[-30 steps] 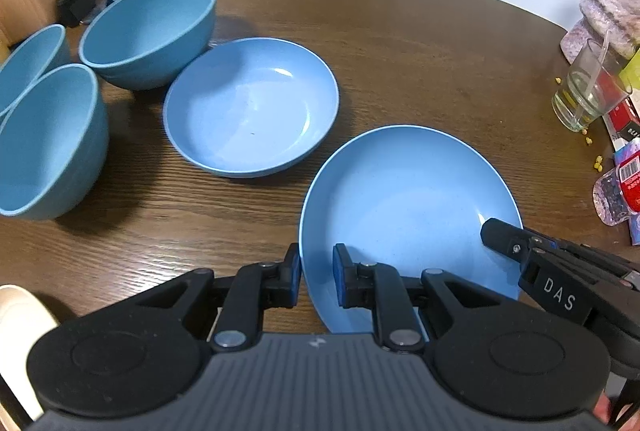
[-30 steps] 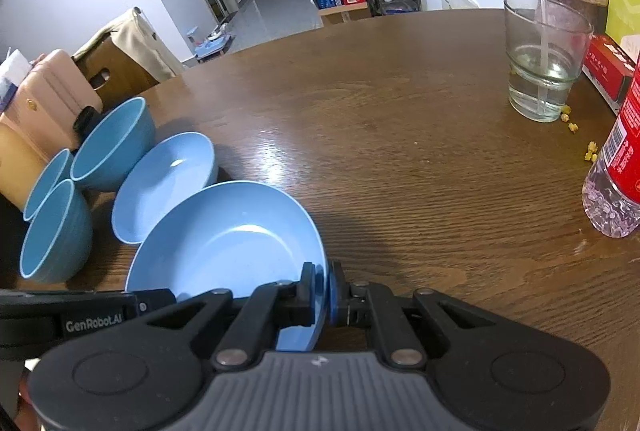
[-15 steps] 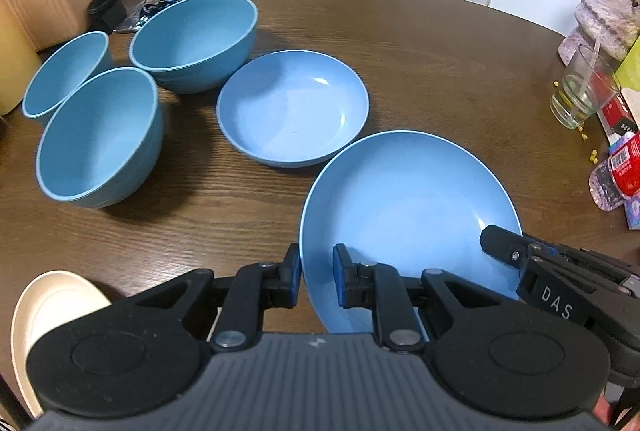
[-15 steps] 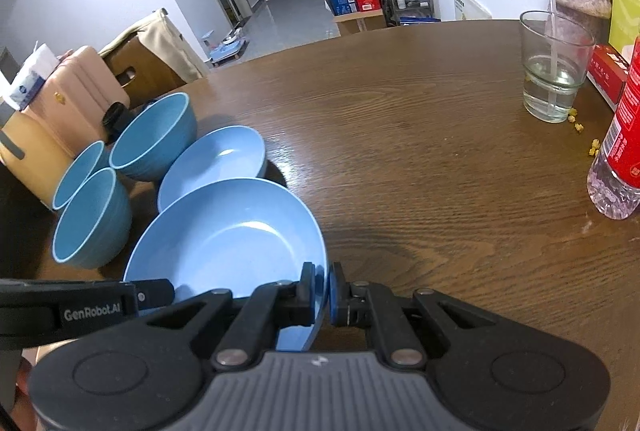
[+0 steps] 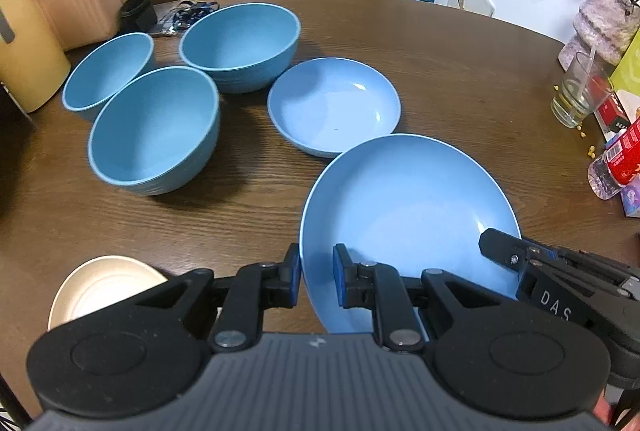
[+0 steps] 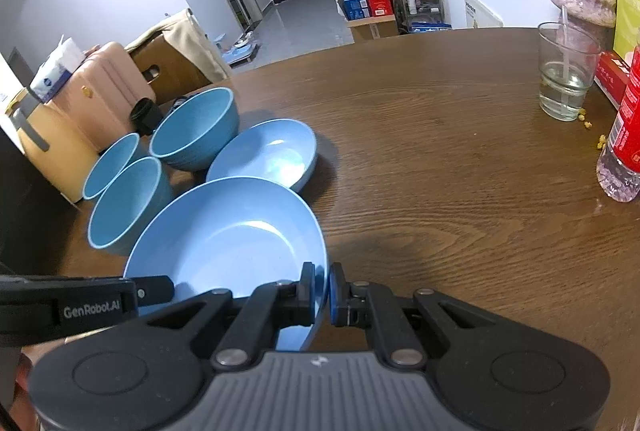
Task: Organize plates and bowls
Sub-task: 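Lift the light-blue plate and carry it toward the cream plate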
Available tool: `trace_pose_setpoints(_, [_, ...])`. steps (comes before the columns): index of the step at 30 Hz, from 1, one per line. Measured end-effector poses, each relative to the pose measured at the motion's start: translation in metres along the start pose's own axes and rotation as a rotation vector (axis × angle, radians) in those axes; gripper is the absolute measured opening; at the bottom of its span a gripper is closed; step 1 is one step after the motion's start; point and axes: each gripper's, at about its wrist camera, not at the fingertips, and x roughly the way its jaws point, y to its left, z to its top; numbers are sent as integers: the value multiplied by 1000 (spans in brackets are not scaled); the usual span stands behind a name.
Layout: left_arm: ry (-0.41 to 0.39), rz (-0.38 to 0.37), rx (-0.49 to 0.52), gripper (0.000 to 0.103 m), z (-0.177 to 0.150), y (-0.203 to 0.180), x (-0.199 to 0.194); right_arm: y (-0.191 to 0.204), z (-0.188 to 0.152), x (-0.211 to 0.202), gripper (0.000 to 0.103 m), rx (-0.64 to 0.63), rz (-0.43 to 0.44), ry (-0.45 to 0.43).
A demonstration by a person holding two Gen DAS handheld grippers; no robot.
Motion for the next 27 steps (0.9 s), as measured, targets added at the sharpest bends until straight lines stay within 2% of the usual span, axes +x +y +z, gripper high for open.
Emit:
trace_pose_setpoints(13, [-17, 6, -36, 17, -25, 47, -26, 50, -23, -14, 7, -47, 0, 5])
trace_pose_setpoints(27, [-5, 31, -115, 17, -52, 122, -41, 124, -49, -11, 7, -131, 26, 39])
